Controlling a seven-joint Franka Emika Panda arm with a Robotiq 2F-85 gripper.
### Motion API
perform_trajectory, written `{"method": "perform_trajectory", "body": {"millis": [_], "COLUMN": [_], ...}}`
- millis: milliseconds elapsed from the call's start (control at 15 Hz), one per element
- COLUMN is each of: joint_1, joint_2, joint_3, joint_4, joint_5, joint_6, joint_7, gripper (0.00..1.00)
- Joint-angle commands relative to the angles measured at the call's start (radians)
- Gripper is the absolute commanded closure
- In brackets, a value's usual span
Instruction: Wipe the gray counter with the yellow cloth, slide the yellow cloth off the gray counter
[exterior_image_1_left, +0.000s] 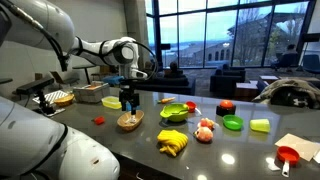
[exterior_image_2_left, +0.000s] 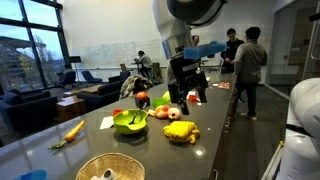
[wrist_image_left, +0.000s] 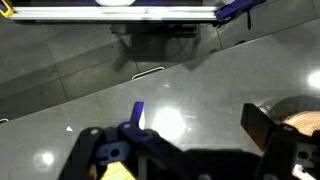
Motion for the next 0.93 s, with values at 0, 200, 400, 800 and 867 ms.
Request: {"method": "perform_trajectory", "body": {"millis": [0, 200, 400, 800, 867], "joint_1": [0.005, 0.005, 0.005, -0.019, -0.028], "joint_2": [0.001, 0.001, 0.001, -0.007, -0.002], "joint_3": [-0.005, -0.005, -0.005, -0.007, -0.017], "joint_4": [0.002, 0.002, 0.002, -0.03, -0.036], "joint_5": [-0.003, -0.003, -0.003, -0.157, -0.176], "joint_6": [-0.002, -0.002, -0.002, 0.184, 0.222], "joint_7": [0.002, 0.002, 0.002, -0.034, -0.032], "gripper": [0.0, 0.0, 0.0, 0.0, 0.0]}}
